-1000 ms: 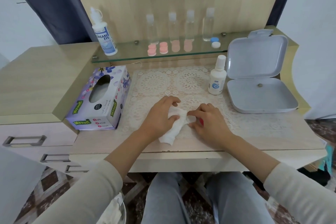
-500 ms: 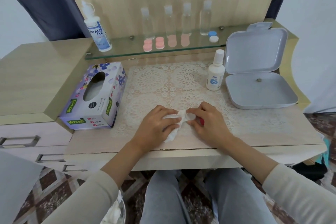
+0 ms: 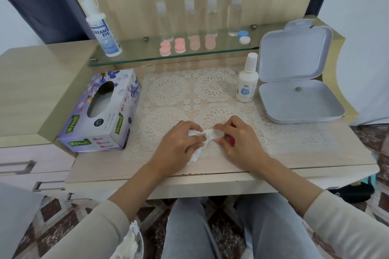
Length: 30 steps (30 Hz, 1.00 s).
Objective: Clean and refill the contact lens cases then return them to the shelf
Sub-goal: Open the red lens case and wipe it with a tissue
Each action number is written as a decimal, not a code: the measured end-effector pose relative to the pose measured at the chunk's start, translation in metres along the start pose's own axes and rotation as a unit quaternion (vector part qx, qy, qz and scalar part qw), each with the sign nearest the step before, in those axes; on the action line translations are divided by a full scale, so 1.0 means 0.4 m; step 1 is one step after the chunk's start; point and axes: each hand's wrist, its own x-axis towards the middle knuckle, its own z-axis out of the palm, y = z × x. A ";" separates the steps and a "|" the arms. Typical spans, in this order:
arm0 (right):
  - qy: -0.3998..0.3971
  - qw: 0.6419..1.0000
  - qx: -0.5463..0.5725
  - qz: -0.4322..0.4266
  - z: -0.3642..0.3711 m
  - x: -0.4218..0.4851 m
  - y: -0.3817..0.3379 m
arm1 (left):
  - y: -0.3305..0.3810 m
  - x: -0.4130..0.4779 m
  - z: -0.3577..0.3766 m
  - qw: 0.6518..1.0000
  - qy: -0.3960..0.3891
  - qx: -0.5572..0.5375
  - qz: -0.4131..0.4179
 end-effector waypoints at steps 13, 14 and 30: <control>-0.015 1.000 -0.001 -0.008 0.000 0.002 0.000 | 0.019 0.004 -0.001 0.999 0.006 0.005 -0.042; -0.014 1.000 0.002 -0.008 0.000 0.002 0.000 | 0.022 0.006 0.000 0.999 0.003 -0.001 -0.043; -0.015 1.000 -0.012 -0.004 -0.004 0.003 -0.002 | 0.014 0.001 0.001 0.999 0.008 -0.007 -0.032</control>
